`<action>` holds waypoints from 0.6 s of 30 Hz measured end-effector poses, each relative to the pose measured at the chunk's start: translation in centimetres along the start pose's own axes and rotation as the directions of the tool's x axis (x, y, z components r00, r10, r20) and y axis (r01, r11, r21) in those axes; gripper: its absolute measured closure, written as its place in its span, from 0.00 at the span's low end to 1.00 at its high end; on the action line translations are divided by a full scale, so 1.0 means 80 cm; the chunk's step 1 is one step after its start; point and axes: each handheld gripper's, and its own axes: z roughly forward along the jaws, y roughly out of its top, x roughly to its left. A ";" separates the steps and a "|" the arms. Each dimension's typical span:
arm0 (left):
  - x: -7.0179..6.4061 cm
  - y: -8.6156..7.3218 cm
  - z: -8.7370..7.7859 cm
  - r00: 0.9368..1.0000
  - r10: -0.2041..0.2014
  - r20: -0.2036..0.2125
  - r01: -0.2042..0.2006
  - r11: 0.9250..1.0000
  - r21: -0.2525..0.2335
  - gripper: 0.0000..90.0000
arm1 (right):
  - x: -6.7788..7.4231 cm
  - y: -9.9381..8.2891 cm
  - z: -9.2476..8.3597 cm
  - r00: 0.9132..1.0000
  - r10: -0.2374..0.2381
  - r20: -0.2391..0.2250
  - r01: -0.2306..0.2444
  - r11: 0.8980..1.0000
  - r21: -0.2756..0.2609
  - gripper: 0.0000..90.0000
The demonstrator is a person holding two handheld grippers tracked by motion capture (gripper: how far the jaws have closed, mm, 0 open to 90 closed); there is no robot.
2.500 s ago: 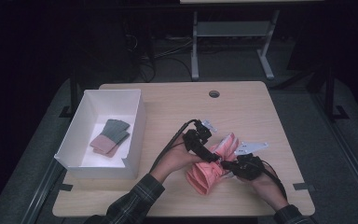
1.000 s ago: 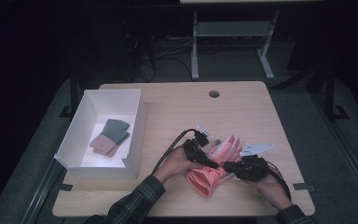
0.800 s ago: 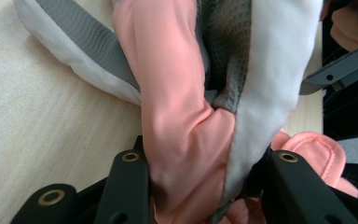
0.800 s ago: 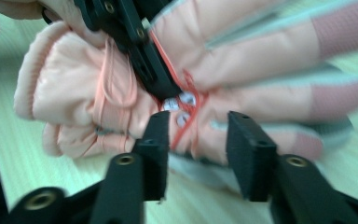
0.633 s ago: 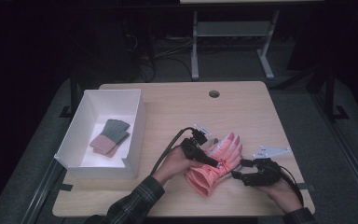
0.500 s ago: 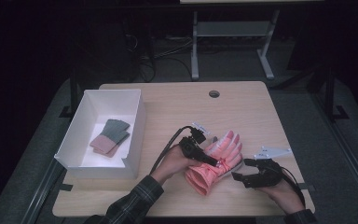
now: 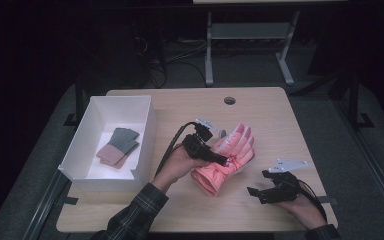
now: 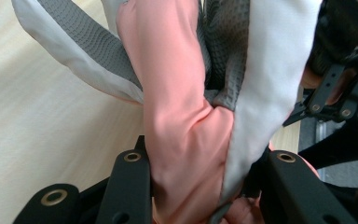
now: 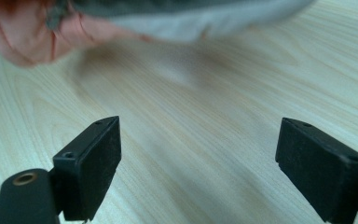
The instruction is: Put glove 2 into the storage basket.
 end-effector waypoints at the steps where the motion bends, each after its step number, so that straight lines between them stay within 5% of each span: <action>1: -0.001 0.001 -0.003 1.000 -0.001 -0.006 0.001 1.000 -0.002 0.71 | 0.000 0.000 0.001 1.000 -0.005 -0.001 0.005 1.000 0.000 0.15; 18: -0.007 0.019 -0.094 0.997 -0.008 -0.077 0.005 0.999 -0.046 0.71 | -0.003 -0.002 0.005 1.000 0.003 0.011 -0.004 1.000 0.018 0.15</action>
